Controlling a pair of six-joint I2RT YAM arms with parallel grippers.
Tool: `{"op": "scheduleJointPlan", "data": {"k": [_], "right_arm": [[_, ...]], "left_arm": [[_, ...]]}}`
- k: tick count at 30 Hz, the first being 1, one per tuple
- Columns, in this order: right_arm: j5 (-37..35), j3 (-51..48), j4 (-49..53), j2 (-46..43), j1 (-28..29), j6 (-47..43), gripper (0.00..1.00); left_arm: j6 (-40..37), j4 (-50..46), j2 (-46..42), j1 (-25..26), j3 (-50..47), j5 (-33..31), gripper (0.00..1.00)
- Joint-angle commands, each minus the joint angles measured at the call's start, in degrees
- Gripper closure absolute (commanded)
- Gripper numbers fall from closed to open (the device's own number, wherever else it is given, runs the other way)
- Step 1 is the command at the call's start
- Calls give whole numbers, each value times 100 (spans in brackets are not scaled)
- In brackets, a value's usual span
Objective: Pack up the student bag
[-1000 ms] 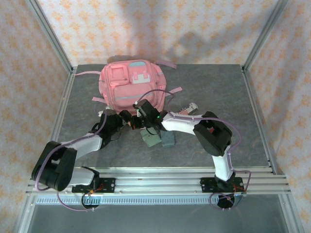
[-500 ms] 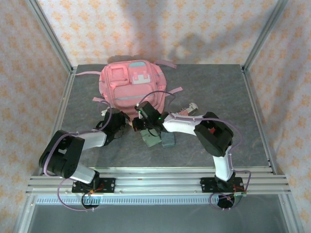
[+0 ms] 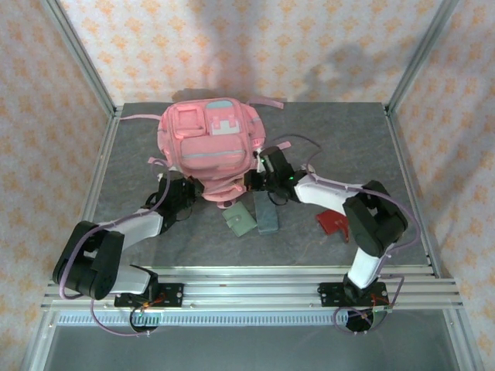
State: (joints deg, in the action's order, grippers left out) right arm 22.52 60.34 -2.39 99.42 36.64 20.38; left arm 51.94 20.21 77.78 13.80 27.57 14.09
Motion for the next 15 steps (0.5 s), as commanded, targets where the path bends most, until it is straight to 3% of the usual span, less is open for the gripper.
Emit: {"op": "scheduleJointPlan", "data": {"k": [1, 6, 9, 15], "right_arm": [[-670, -298, 433, -295, -282, 96, 100], [-668, -927, 329, -986, -114, 355, 100], [-679, -1158, 208, -1285, 189, 548, 100], [-758, -996, 15, -1167, 528, 639, 100]], "left_arm": [[-498, -86, 93, -167, 468, -104, 100], [-840, -284, 537, -167, 1056, 140, 100], [-1157, -620, 786, -234, 1542, -43, 100], [-1131, -711, 838, -397, 1913, 342, 100]]}}
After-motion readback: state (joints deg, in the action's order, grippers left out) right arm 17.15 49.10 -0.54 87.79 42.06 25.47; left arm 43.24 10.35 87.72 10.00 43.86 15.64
